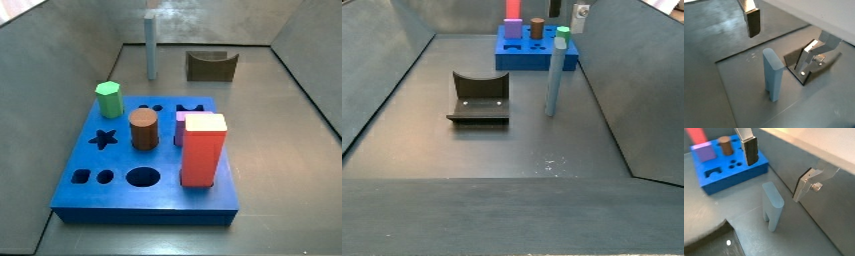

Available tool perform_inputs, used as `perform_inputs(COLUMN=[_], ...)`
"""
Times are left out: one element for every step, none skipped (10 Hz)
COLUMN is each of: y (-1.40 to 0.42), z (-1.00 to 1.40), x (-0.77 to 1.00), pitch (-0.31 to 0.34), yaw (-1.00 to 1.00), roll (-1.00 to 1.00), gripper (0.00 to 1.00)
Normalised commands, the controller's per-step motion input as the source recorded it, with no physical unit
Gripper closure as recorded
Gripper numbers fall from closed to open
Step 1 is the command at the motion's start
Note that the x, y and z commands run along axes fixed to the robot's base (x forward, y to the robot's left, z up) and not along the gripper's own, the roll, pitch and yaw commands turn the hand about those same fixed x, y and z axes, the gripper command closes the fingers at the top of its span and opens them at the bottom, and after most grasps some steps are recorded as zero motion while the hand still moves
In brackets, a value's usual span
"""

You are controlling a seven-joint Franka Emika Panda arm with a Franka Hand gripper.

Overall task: Pick up the square-circle object. Move up. Rotate the square-circle object. Place the square-circle object on the fixture. Regrasp the square-circle object. Move to above the board. Insert the square-circle object.
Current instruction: Rotate the square-circle object.

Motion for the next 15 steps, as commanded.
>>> perform_inputs(y=[0.0,0.0,0.0,0.0,0.0,0.0,0.0,0.0,0.0,0.0,0.0,0.0,0.0,0.0,0.0], z=[-0.01,-0.01,-0.01,-0.01,-0.01,-0.01,-0.01,-0.01,-0.01,-0.01,-0.01,-0.01,-0.01,-0.01,-0.01], x=[0.02,0.02,0.02,0.02,0.02,0.02,0.02,0.02,0.02,0.02,0.02,0.02,0.02,0.02,0.02], pitch=[0.013,0.013,0.014,0.015,0.017,0.017,0.019,0.02,0.023,0.024,0.028,0.031,0.036,0.04,0.05], yaw=[1.0,1.0,1.0,1.0,1.0,1.0,1.0,1.0,1.0,1.0,1.0,1.0,1.0,1.0,1.0], roll=[-0.02,-0.03,-0.03,-0.03,-0.03,-0.03,-0.04,-0.04,-0.04,-0.05,-0.05,-0.06,-0.07,-0.08,-0.1], gripper=[0.0,0.0,0.0,0.0,0.0,0.0,0.0,0.0,0.0,0.0,0.0,0.0,0.0,0.0,0.0])
